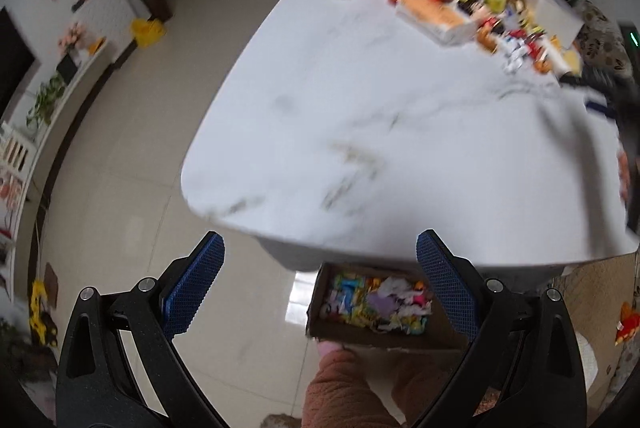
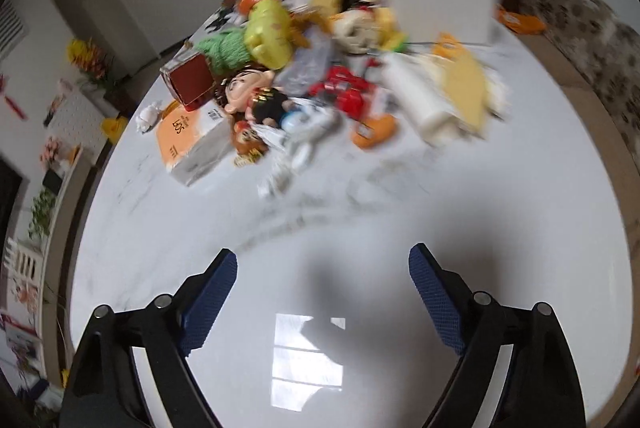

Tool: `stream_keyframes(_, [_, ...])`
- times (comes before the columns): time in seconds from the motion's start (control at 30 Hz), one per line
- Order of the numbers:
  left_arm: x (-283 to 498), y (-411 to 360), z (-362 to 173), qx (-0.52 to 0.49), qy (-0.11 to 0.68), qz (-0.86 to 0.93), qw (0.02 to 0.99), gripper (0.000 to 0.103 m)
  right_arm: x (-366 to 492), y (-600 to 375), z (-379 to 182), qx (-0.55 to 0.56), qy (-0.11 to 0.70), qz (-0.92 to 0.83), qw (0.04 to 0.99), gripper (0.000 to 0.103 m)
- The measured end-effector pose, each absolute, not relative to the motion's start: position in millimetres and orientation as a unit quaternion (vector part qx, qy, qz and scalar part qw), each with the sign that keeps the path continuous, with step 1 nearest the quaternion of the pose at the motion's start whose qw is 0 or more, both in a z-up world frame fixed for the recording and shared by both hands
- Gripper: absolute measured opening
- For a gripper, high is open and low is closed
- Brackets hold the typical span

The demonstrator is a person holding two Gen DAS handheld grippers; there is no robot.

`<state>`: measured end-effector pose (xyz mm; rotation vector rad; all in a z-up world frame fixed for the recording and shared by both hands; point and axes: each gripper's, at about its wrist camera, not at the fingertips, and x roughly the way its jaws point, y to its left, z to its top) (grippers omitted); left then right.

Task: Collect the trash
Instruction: 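Reach the right tool into the pile and grasp the white tissue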

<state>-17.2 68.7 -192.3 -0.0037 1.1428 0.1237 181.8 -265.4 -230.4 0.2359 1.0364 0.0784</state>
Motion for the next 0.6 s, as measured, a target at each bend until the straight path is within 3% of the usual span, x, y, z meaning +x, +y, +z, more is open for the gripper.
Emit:
stream_keyframes(0.1, [-29.2, 78.6, -203.7, -0.007, 0.551, 0.076, 0.831, 0.094, 222.7, -239.1, -238.6, 0.09, 0.503, 0.04, 0.859, 0.078])
stream_keyframes(0.17, [-33.2, 83.4, -211.2, -0.009, 0.558, 0.09, 0.825, 0.094, 250.5, -228.4, -246.7, 0.076, 0.508, 0.027, 0.858, 0.064])
stream_keyframes(0.3, [-30.2, 91.2, -221.9, -0.02, 0.571, 0.095, 0.815, 0.094, 289.5, -221.1, -267.3, 0.051, 0.538, -0.009, 0.842, 0.02])
stream_keyframes(0.37, [-21.3, 89.0, -226.6, -0.015, 0.58, 0.082, 0.81, 0.094, 286.5, -230.2, -270.6, 0.08, 0.544, 0.006, 0.836, 0.011])
stream_keyframes(0.5, [6.5, 72.1, -225.8, -0.005, 0.577, 0.044, 0.816, 0.094, 243.9, -254.0, -258.5, 0.12, 0.539, 0.04, 0.833, 0.009])
stream_keyframes(0.6, [40.7, 54.0, -219.1, -0.016, 0.562, 0.008, 0.827, 0.094, 193.5, -274.4, -240.5, 0.161, 0.529, 0.074, 0.83, 0.0])
